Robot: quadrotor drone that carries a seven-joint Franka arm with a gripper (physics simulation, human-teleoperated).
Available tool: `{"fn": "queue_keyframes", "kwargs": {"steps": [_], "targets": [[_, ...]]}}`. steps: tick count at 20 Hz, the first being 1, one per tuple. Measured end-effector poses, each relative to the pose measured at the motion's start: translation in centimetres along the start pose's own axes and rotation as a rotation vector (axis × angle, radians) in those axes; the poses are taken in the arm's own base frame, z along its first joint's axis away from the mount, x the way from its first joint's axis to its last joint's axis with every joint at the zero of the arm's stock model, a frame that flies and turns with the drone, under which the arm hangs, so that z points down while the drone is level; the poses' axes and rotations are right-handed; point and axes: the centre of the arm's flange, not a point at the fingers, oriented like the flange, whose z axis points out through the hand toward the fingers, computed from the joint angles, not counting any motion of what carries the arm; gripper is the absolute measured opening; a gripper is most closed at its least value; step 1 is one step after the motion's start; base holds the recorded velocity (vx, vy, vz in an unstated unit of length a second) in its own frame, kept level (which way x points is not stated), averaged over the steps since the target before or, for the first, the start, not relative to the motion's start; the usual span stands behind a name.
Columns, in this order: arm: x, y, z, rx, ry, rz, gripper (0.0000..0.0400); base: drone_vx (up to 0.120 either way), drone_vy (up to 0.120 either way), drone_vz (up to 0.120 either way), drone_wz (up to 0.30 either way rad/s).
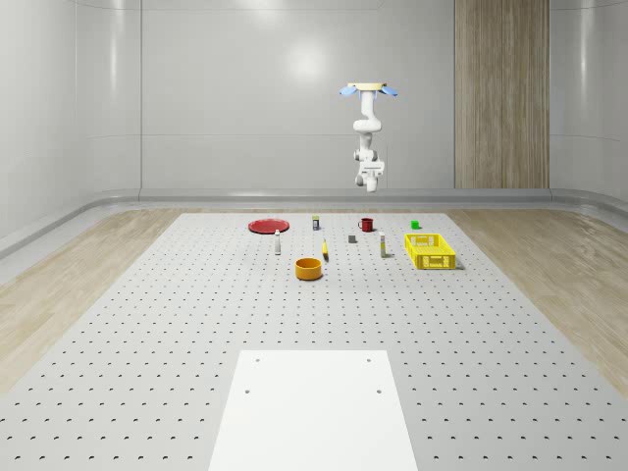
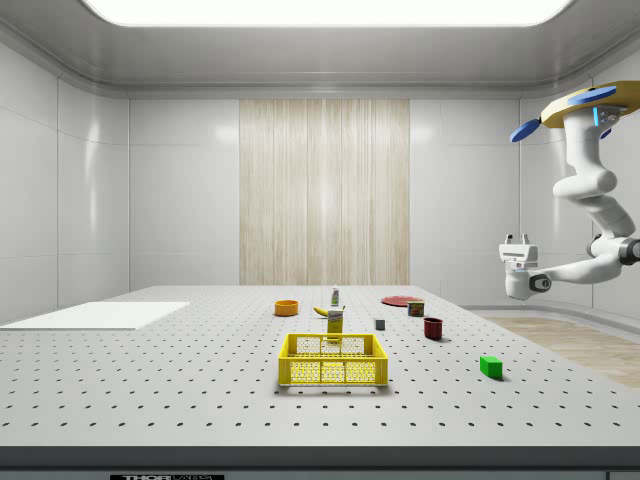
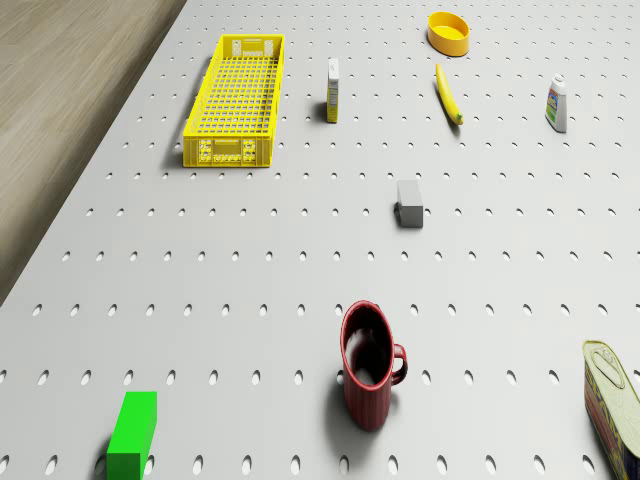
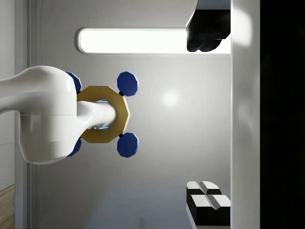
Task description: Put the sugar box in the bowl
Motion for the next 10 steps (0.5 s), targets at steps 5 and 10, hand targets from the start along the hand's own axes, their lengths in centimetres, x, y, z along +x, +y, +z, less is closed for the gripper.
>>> {"fn": "queue_keyframes", "kwargs": {"steps": [5,10], "targets": [[0.1,-0.1,-1.2,0.003,0.003,0.0,0.04,0.0,0.0,0.0,0.0],[0.1,-0.1,-1.7,0.005,0.006,0.0,0.04,0.0,0.0,0.0,0.0]]}}
